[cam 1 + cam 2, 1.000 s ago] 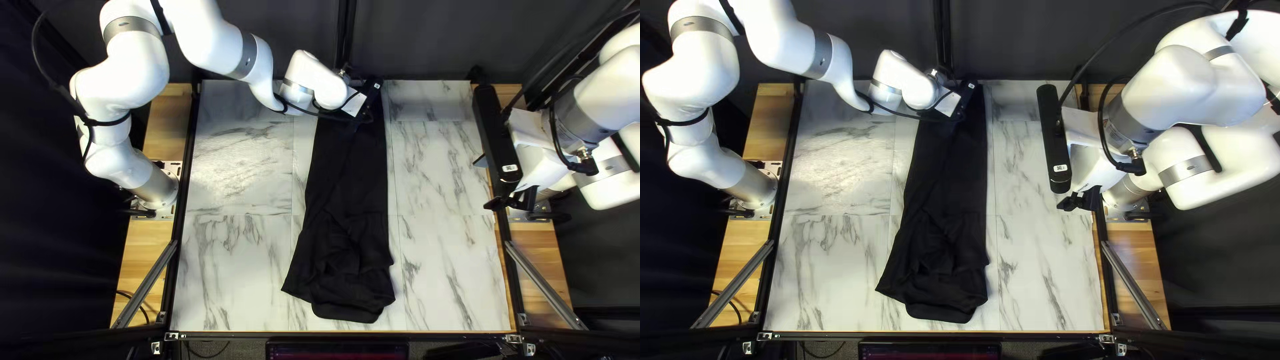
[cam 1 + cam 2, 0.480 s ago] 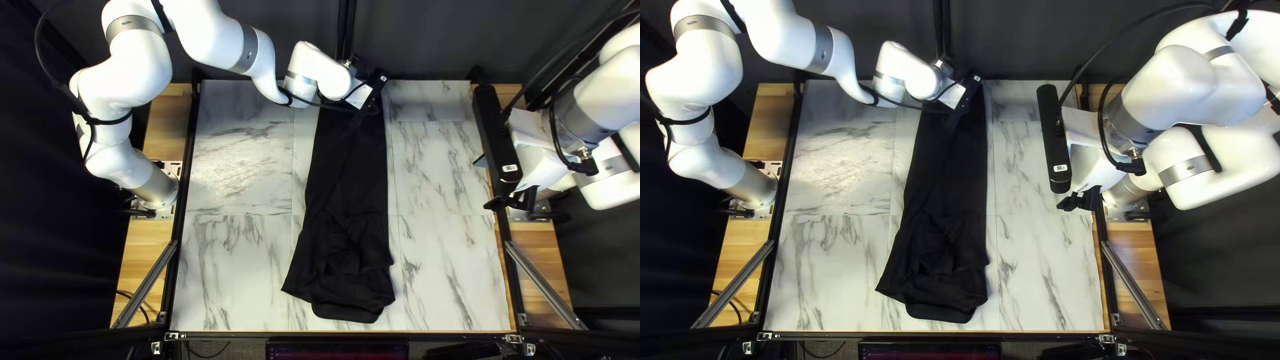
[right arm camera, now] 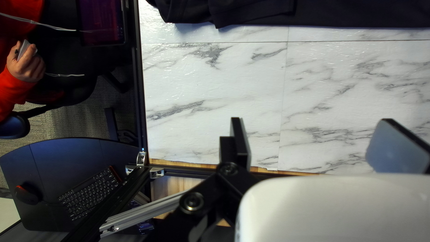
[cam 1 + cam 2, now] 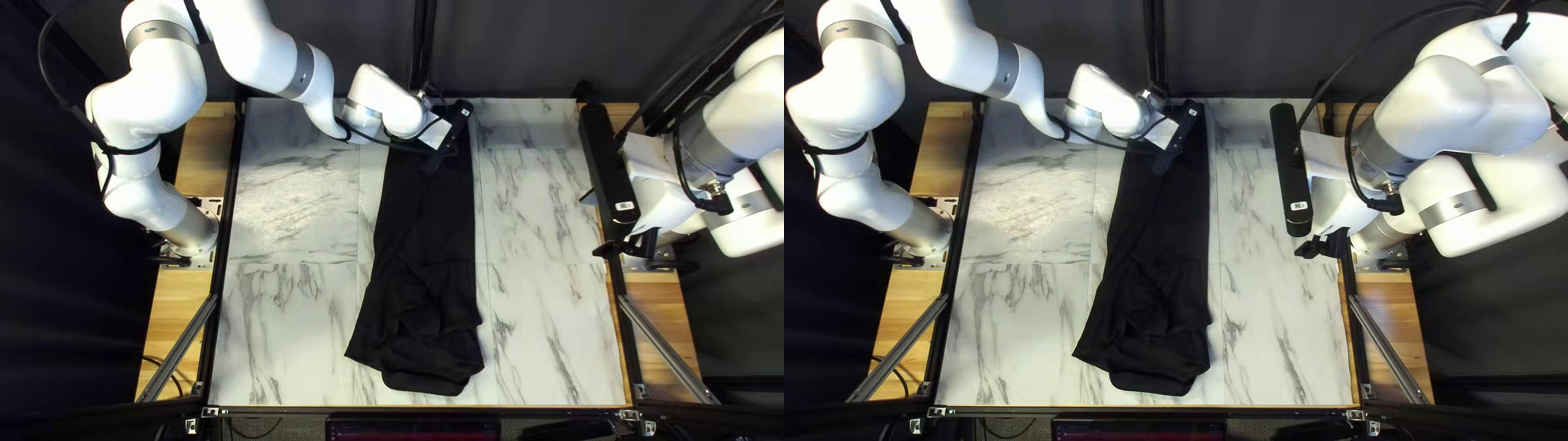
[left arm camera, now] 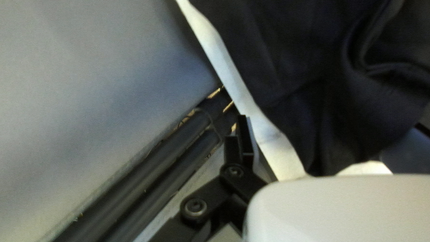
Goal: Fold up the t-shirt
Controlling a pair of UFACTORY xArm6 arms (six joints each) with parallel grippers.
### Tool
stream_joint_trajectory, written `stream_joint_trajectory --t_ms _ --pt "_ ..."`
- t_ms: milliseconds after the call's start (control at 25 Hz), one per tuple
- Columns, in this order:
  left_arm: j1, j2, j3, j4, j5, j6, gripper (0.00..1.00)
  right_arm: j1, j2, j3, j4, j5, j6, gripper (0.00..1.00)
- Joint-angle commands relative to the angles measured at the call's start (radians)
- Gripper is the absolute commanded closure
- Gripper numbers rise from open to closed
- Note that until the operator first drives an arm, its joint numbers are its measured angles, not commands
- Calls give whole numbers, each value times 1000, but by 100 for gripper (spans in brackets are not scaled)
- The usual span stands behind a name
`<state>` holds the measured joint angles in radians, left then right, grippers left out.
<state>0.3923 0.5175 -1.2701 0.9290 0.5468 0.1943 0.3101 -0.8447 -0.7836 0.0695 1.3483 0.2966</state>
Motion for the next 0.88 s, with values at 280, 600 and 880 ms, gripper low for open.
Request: stream_joint_trajectory --t_ms 280,600,880 --pt "41 -8 -96 -70 29 166 0 0 0 0 0 0 0 0" --pt "53 -119 116 92 -34 -24 0 0 0 0 0 0 0 0" --pt "46 -162 236 181 -65 -183 0 0 0 0 0 0 0 0"
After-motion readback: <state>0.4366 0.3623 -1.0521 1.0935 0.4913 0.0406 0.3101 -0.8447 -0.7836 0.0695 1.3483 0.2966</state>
